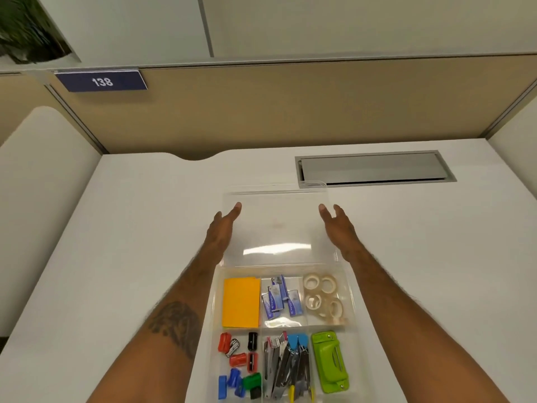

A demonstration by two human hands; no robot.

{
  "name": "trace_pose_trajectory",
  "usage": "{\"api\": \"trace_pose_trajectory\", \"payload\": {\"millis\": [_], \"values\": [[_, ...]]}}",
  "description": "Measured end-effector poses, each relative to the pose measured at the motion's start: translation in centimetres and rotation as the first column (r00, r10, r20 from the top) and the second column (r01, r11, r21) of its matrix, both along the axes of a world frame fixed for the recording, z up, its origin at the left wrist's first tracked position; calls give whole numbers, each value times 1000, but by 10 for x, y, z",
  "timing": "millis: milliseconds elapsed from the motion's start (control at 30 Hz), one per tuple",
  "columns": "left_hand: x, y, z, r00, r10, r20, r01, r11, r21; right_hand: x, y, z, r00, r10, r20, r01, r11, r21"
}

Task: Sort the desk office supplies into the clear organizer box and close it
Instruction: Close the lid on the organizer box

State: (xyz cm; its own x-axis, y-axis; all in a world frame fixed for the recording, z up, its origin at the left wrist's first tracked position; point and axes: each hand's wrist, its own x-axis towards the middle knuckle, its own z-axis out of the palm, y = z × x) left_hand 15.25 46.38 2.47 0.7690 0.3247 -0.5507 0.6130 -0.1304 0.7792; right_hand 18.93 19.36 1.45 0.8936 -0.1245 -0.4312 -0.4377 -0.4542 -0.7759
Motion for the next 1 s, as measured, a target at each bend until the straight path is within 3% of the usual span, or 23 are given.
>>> {"api": "trace_pose_trajectory", "payload": {"millis": [133, 200, 300, 400, 500, 567, 633, 700, 767, 833, 900, 1000], "values": [[-13, 7, 35, 989, 46, 142, -30, 993, -116, -8, 2, 35, 992, -120, 45, 116, 990, 83], [-20, 9, 56, 969, 98, 225, -59, 982, -178, -13, 4, 56, 975, -212, 60, 197, 961, 196], [-35, 12, 85, 927, 210, 311, -108, 942, -316, -31, 1, 86, 930, -368, 23, 315, 826, 467], [-55, 19, 102, 893, 294, 340, -131, 894, -429, -52, -6, 105, 897, -443, 9, 303, 628, 716], [-75, 28, 105, 878, 356, 320, -101, 791, -604, -72, -10, 118, 921, -390, 14, 197, 495, 846], [-89, 35, 106, 880, 381, 283, -76, 702, -708, -84, -11, 122, 924, -382, 26, 171, 473, 864], [-105, 37, 105, 885, 388, 256, -59, 641, -765, -99, -16, 120, 935, -349, 66, 135, 521, 843], [-121, 38, 102, 893, 375, 249, -33, 607, -794, -113, -26, 111, 955, -277, 107, 101, 644, 758], [-140, 38, 95, 919, 300, 255, 6, 638, -770, -128, -35, 96, 967, -215, 133, 83, 766, 638], [-156, 38, 82, 927, 275, 257, 13, 658, -753, -142, -39, 82, 972, -194, 130, 82, 805, 587], [-173, 34, 66, 931, 251, 264, -3, 730, -683, -156, -41, 67, 981, -152, 125, 64, 849, 524], [-200, 22, 39, 958, 106, 265, 18, 905, -426, -179, -42, 47, 988, -80, 133, 20, 918, 397]]}}
